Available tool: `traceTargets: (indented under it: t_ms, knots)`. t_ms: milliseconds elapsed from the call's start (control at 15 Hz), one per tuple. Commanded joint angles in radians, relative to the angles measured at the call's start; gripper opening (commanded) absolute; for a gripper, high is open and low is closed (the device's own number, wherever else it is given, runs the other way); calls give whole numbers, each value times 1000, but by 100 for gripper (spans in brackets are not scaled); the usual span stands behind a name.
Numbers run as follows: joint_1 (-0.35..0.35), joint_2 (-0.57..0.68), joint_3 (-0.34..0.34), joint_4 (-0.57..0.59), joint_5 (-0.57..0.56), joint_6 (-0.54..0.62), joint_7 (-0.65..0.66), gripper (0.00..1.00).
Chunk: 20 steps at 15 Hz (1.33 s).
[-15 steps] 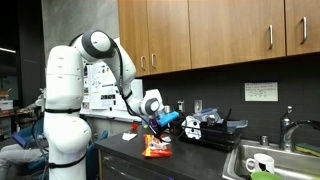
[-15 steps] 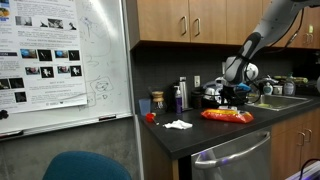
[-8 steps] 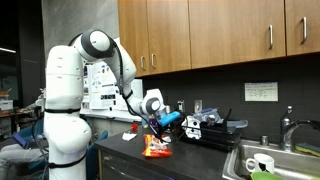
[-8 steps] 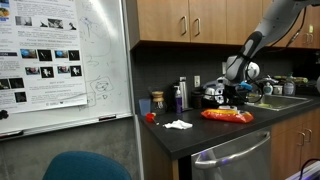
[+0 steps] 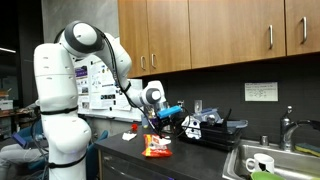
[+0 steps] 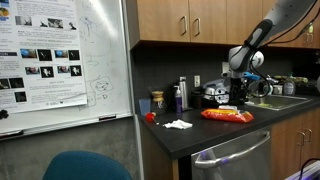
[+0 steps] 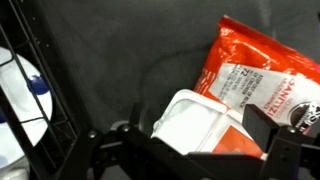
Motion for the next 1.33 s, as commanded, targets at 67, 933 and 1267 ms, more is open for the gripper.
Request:
traceTargets:
  t_ms: [67,933,1267]
  knots:
    - [9,-137,-8,-28,1,-210,145,100]
    - [24,-165,-31,-61,40,-161,162,100]
    - [38,-229,-19,-143,87,-155,319,100]
